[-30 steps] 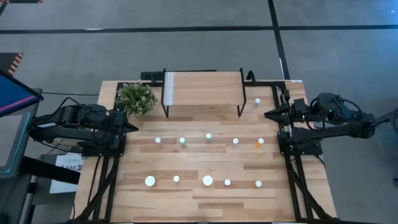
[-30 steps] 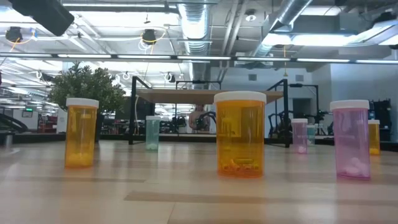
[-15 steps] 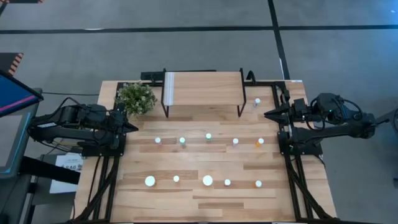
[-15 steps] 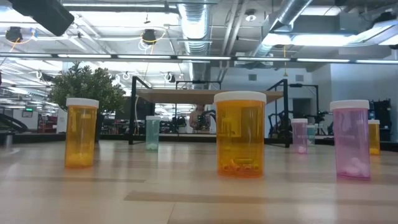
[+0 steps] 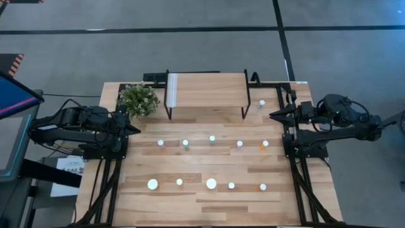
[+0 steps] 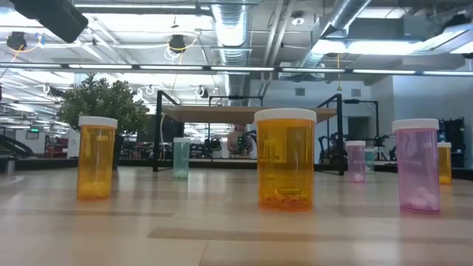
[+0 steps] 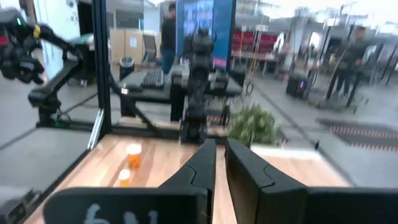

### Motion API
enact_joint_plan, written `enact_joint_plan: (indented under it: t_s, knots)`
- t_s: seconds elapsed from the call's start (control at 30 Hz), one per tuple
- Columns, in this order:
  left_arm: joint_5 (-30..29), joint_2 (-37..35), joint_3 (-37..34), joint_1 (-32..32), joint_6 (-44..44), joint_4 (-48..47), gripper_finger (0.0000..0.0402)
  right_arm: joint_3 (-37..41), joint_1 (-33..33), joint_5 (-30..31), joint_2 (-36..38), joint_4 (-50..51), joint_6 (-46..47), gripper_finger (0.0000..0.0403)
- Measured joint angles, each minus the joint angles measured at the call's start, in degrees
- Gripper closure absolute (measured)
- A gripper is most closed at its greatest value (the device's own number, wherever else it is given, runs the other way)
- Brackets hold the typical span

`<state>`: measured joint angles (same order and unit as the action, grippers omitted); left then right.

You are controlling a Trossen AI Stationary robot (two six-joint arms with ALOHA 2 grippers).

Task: Pick and place medicine bottles onto shelf by color
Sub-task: Put the top blue pill bottle onto the shelf

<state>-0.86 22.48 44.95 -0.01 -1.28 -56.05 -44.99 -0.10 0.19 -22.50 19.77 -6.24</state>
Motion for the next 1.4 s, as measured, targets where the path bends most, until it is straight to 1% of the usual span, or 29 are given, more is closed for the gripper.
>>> enact_joint_plan:
  t_s: [0.27,0.43,0.5,0.6,0.67,0.73,0.83,0.87,0.93,0.97,1.07,1.17,1.27,1.4]
  knots:
    - [0.0,-0.02,0.0,0.0,0.0,-0.02,0.0401,-0.02,0.01,0.16,-0.17,-5.94,-0.05,0.0342]
    - [0.02,-0.02,0.0,-0.02,-0.02,-0.02,0.0401,-0.02,0.02,0.06,-0.85,-9.31,4.51,0.0342]
    - [0.02,-0.02,0.0,0.0,0.0,-0.02,0.0401,-0.04,0.0,0.11,-0.7,-9.63,4.57,0.0342]
    - [0.0,-0.02,0.0,-0.02,0.0,-0.02,0.0401,0.28,-0.02,2.64,-1.13,-9.61,3.61,0.0342]
    - [0.02,-0.02,0.0,-0.01,-0.01,-0.02,0.0401,0.64,-0.02,8.46,-2.06,-9.21,2.93,0.0342]
    - [0.02,-0.02,0.0,-0.02,0.0,-0.02,0.0401,1.0,-0.04,18.3,-3.4,-7.85,2.91,0.0342]
    - [0.0,-0.02,0.0,-0.02,0.0,-0.02,0.0401,1.1,-0.38,34.83,-6.2,-3.87,2.78,0.0342]
    - [0.0,-0.02,0.0,-0.02,0.0,-0.02,0.0401,1.14,-0.89,39.2,-7.27,-2.24,2.76,0.0342]
    - [0.02,-0.02,0.0,-0.02,0.0,-0.02,0.0401,1.14,-2.35,44.54,-9.47,0.52,3.25,0.0342]
    - [0.01,-0.02,0.0,-0.02,0.0,-0.02,0.0401,1.14,-3.29,45.48,-10.54,1.88,3.93,0.0342]
    - [0.01,-0.02,0.0,-0.02,0.0,-0.02,0.0401,1.14,-6.65,46.02,-13.58,4.75,6.38,0.0342]
    - [0.01,-0.02,0.0,-0.02,-0.01,-0.02,0.0401,1.18,-10.07,44.94,-15.97,7.15,8.48,0.0342]
    - [0.0,-0.02,0.0,0.0,0.0,-0.02,0.0401,1.44,-13.56,41.25,-16.74,7.52,9.31,0.0342]
    - [0.01,-0.02,0.0,-0.02,0.0,-0.02,0.0401,4.04,-18.47,34.49,-14.54,5.4,10.76,0.0342]
